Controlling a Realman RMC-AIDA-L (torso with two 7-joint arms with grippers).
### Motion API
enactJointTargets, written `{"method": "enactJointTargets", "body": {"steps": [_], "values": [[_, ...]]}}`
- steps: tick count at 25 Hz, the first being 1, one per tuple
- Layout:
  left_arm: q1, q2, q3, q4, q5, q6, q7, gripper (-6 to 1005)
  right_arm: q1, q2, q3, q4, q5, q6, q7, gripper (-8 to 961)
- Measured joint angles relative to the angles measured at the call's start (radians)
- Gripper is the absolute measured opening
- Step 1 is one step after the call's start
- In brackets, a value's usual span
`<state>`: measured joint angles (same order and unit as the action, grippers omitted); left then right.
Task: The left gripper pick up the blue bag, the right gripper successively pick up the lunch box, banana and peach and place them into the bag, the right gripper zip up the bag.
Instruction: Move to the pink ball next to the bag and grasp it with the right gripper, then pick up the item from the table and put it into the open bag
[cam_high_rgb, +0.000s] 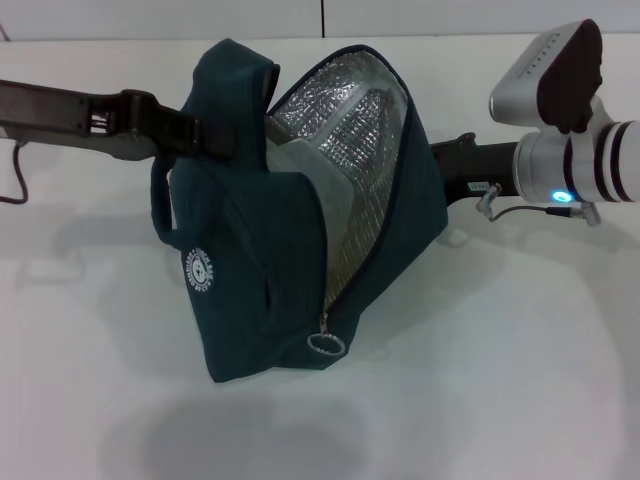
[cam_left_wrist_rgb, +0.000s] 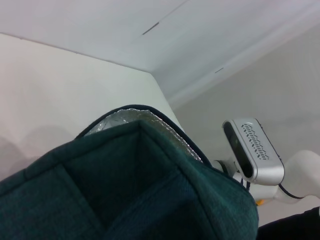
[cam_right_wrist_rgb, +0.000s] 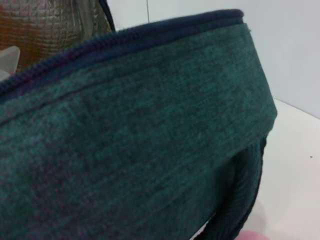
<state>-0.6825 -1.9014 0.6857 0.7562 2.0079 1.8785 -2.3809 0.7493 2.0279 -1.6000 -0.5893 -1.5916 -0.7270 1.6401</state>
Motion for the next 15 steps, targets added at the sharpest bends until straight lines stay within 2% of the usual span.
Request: {"method": "enactJointTargets", "body": {"steps": [1,6,11,15], "values": [[0.001,0.0,0.0,0.0,0.0,0.001,0.001,34,-0.002,0.0,0.0,-0.003,0.0,-0.002,0.0,628],[0.002,0.0,0.0,0.0,0.0,0.002,0.002,34,-0.003,0.0,0.0,-0.005,0.0,-0.005,-0.001,390],[0.007,0.002,0.0,0.0,-0.001,0.002,0.002,34,-0.018,0.0,0.002,-0.019,0.0,0.003,0.001,328],[0.017,0.005,0.0,0.0,-0.012,0.002,0.0,34,-0.093,-0.004,0.025,-0.115,0.0,0.062,0.008,290]]}}
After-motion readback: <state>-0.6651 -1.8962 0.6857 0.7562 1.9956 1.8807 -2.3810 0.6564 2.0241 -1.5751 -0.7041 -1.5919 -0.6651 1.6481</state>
